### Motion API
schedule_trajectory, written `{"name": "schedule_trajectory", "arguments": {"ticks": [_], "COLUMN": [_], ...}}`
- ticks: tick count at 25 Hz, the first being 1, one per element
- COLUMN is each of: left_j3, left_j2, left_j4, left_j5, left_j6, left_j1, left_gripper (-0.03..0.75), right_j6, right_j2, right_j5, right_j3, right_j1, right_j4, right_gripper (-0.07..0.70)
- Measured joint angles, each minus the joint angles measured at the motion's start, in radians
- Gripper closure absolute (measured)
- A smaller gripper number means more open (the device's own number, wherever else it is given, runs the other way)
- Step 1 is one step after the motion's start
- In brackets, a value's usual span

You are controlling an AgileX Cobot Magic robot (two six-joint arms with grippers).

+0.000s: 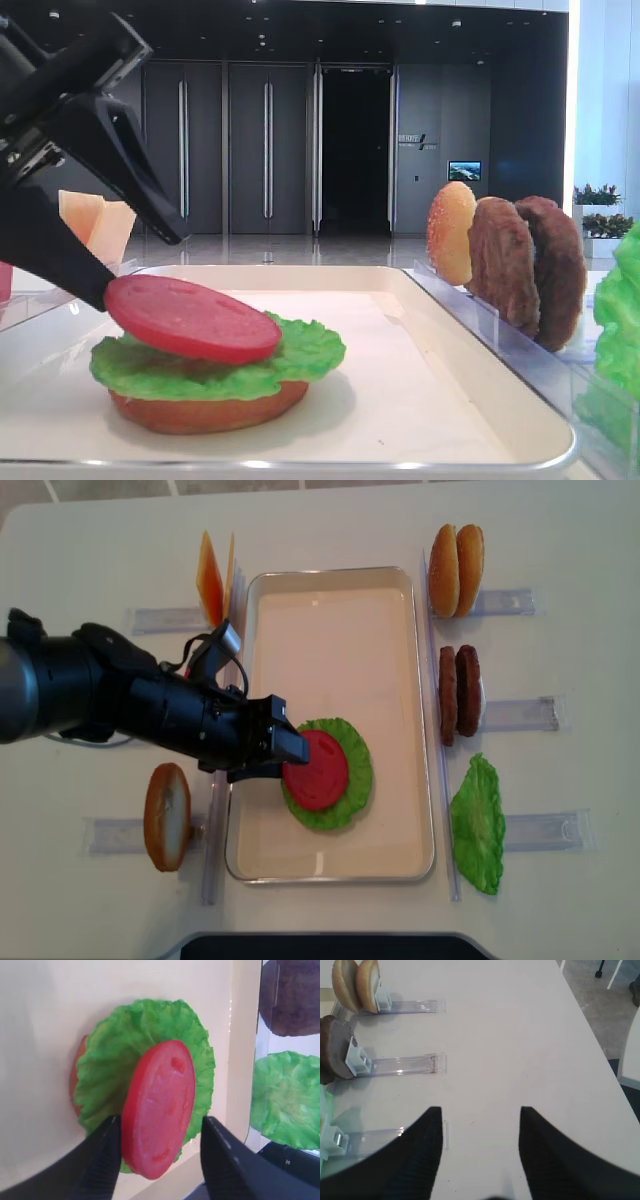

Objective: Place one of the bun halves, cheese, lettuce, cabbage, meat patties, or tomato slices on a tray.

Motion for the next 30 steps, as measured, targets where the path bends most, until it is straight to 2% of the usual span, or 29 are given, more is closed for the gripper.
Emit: {"name": "schedule_trajectory", "arguments": {"ticks": [3,10,17,21,25,27,30], "left_j3": [-0.018,-0.104,-0.255,-0.426,-0.598,-0.663,-0.722], "left_j2": [0.000,0.000,-0.004,-0.040,-0.075,-0.077,-0.077], "left_j4": [0.034,0.198,0.470,0.768,1.058,1.133,1.162], "left_j5": [0.009,0.073,0.159,0.257,0.399,0.476,0.539], "left_j6": [-0.028,-0.162,-0.359,-0.541,-0.678,-0.707,-0.714], "left_j1": [0.000,0.000,0.000,0.000,0.001,0.014,0.051], "left_gripper": [0.329,0.347,0.349,0.349,0.349,0.349,0.349], "right_j6": [0.000,0.000,0.000,0.000,0.000,0.000,0.000], "right_j2": [0.000,0.000,0.000,0.000,0.000,0.000,0.000], "right_j5": [0.000,0.000,0.000,0.000,0.000,0.000,0.000], "right_j3": [0.000,0.000,0.000,0.000,0.000,0.000,0.000], "right_j1": [0.000,0.000,0.000,0.000,0.000,0.000,0.000], "right_j4": [0.000,0.000,0.000,0.000,0.000,0.000,0.000], "right_gripper": [0.266,0.266,0.266,0.266,0.266,0.267,0.267]}}
